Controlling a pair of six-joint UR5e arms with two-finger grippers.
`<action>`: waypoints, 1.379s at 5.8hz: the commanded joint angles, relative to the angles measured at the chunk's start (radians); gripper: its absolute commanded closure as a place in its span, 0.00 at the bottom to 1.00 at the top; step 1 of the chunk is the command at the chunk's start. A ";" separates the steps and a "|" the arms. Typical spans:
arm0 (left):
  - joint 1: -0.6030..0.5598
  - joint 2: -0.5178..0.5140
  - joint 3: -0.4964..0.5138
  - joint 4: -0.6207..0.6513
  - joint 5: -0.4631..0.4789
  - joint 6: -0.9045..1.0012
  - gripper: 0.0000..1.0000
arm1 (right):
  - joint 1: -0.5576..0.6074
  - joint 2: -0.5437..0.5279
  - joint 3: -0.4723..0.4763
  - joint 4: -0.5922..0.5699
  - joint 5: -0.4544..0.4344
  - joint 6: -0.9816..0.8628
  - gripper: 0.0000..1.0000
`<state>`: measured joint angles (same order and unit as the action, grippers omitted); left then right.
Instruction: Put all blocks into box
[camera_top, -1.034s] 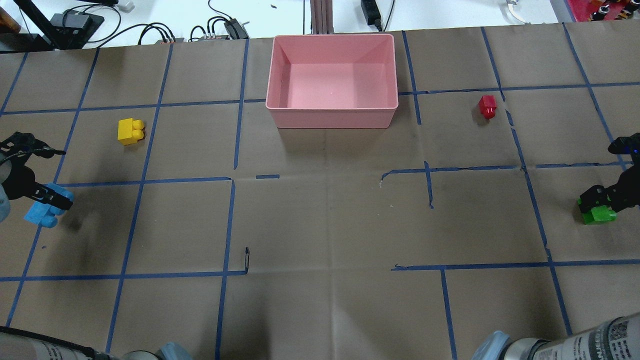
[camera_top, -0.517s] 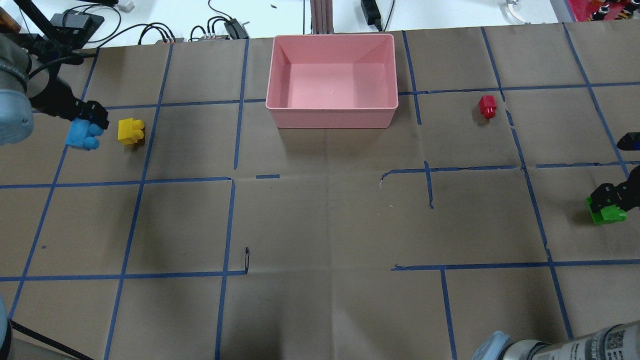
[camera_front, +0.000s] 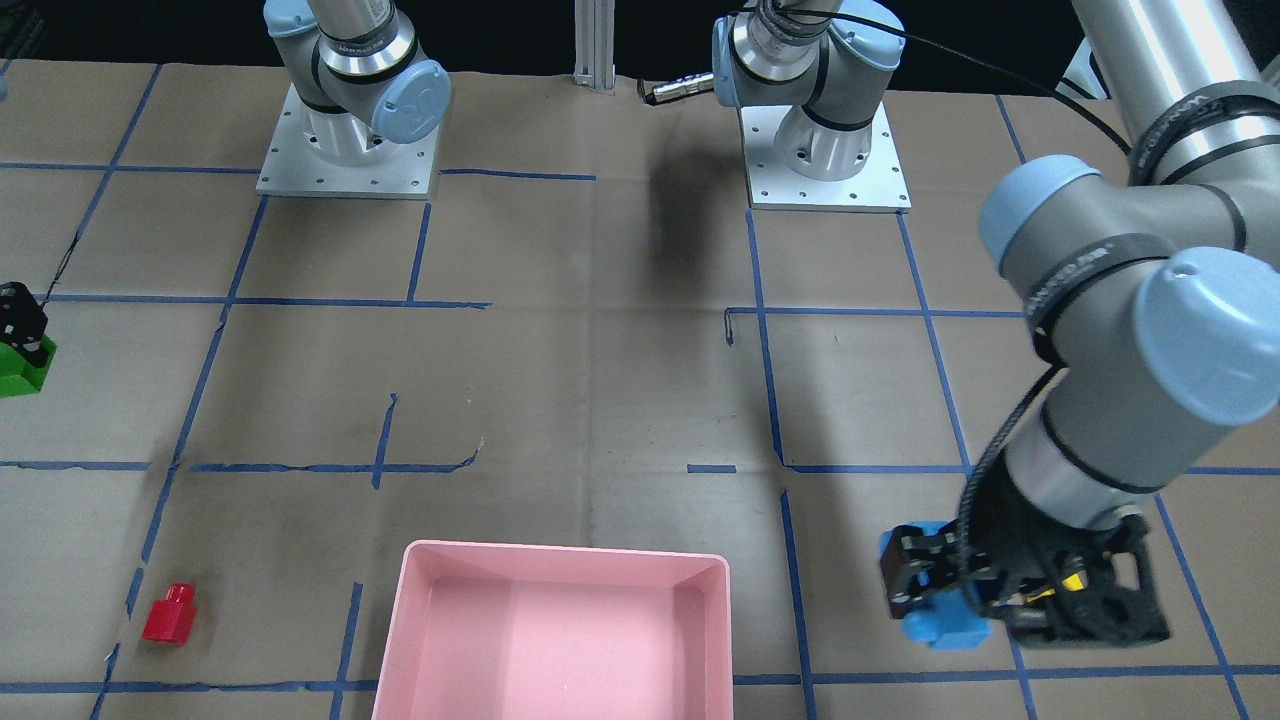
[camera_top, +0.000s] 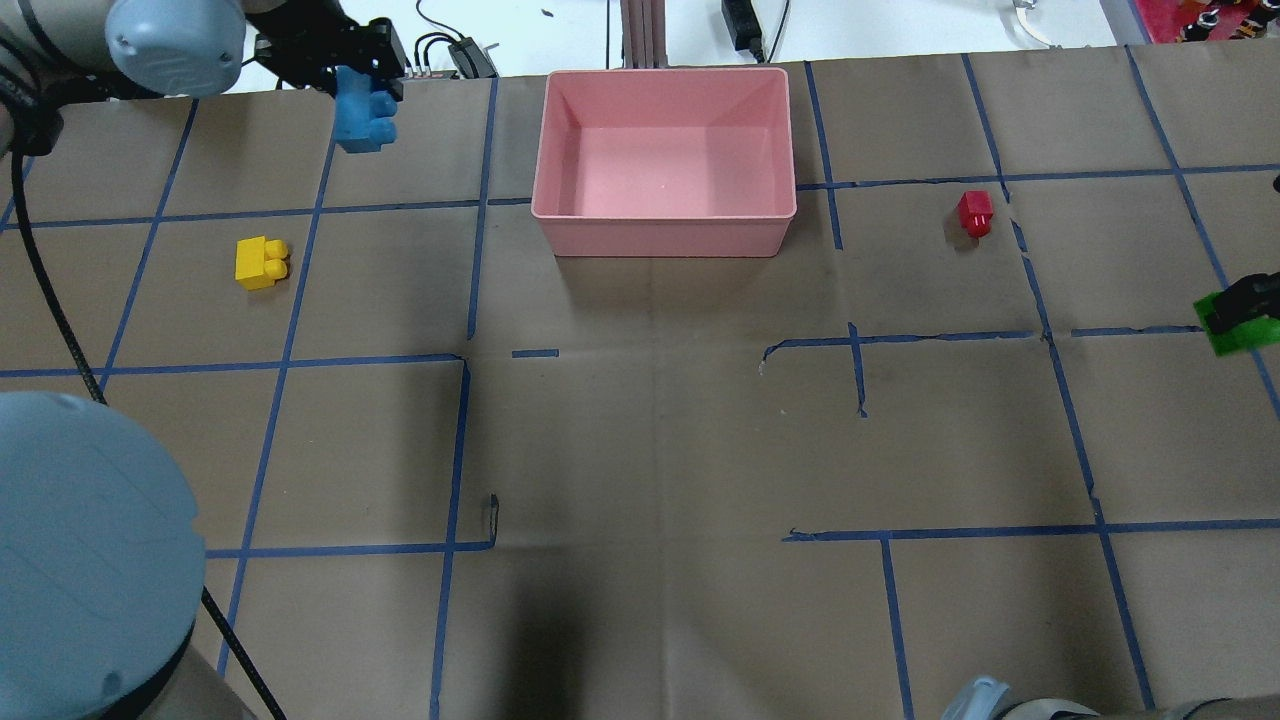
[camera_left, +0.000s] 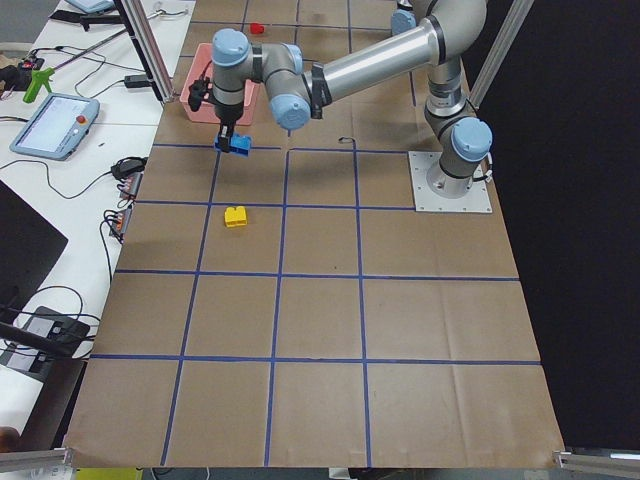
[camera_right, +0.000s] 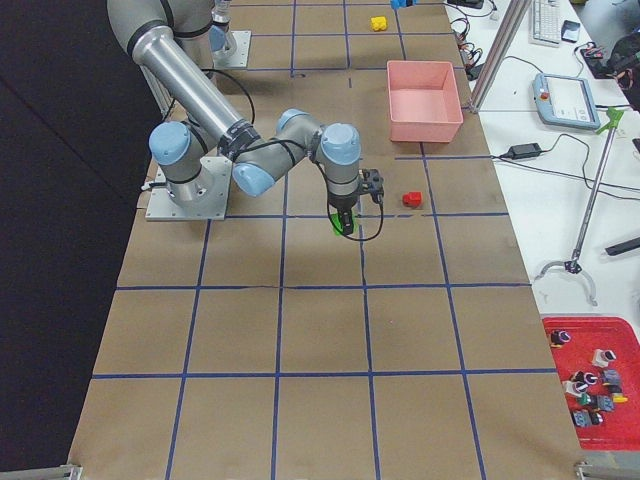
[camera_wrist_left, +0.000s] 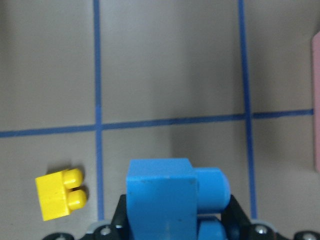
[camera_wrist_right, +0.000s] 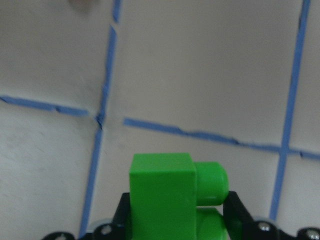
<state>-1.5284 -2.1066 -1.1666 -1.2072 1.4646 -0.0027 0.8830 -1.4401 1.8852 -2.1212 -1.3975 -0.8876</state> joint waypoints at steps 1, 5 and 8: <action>-0.167 -0.145 0.152 0.004 0.000 -0.266 0.77 | 0.086 0.012 -0.101 -0.009 0.288 -0.117 0.94; -0.282 -0.277 0.196 0.211 0.065 -0.372 0.52 | 0.445 0.225 -0.454 0.003 0.292 -0.087 0.91; -0.225 -0.229 0.194 0.229 0.051 -0.355 0.01 | 0.555 0.246 -0.463 -0.019 0.381 0.171 0.93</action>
<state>-1.7767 -2.3638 -0.9716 -0.9582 1.5181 -0.3673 1.3999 -1.2078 1.4252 -2.1304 -1.0670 -0.8336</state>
